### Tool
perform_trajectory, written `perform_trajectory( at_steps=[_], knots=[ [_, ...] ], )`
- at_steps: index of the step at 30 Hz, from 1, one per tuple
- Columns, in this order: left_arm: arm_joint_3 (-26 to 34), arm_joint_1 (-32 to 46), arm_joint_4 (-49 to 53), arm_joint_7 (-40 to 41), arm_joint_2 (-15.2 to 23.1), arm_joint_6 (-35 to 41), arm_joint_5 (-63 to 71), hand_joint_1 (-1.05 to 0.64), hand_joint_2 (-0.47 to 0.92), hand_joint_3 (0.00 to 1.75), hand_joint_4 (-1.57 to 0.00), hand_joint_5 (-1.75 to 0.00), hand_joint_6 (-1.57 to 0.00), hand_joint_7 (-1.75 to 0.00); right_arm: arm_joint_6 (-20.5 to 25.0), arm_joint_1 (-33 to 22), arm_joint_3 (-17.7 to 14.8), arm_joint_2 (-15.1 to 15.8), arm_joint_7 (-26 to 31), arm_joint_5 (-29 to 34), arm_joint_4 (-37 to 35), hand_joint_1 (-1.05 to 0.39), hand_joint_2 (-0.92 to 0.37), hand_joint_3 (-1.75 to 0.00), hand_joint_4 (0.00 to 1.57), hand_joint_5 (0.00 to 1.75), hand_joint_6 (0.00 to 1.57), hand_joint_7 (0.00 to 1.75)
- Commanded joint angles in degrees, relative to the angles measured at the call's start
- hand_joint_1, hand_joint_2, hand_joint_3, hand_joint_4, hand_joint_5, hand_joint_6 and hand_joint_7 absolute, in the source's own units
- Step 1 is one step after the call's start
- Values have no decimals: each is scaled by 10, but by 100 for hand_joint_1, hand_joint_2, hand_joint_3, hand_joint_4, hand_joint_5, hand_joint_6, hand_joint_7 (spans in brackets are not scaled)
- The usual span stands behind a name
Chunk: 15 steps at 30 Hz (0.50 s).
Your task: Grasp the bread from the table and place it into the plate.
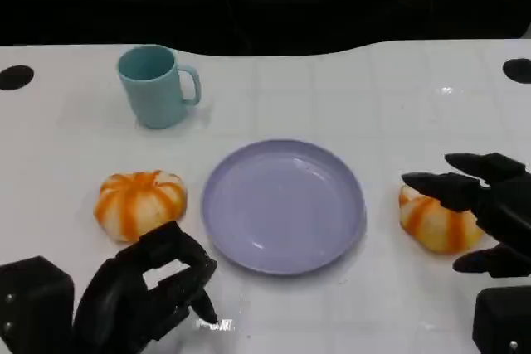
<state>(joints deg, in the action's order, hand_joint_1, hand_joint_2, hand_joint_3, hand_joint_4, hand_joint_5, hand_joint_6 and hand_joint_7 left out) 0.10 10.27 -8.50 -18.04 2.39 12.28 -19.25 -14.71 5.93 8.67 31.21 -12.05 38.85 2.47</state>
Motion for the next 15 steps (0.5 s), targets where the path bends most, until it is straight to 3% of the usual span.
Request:
perform_trajectory(
  at_steps=[1, 15],
  knots=[
    [4, -4, 6, 5, 4, -1, 5, -58, 92, 22, -73, -175, -62, -158, -10, 30, 24, 12, 22, 33, -45, -28, -76, 0, 0, 40, 28, 1],
    [3, -6, 8, 8, 3, 0, 8, -59, 92, 21, -73, -175, -64, -158, 0, 127, 91, -2, 46, 71, -188, -25, -82, -1, 7, 44, 33, 1]
  ],
)
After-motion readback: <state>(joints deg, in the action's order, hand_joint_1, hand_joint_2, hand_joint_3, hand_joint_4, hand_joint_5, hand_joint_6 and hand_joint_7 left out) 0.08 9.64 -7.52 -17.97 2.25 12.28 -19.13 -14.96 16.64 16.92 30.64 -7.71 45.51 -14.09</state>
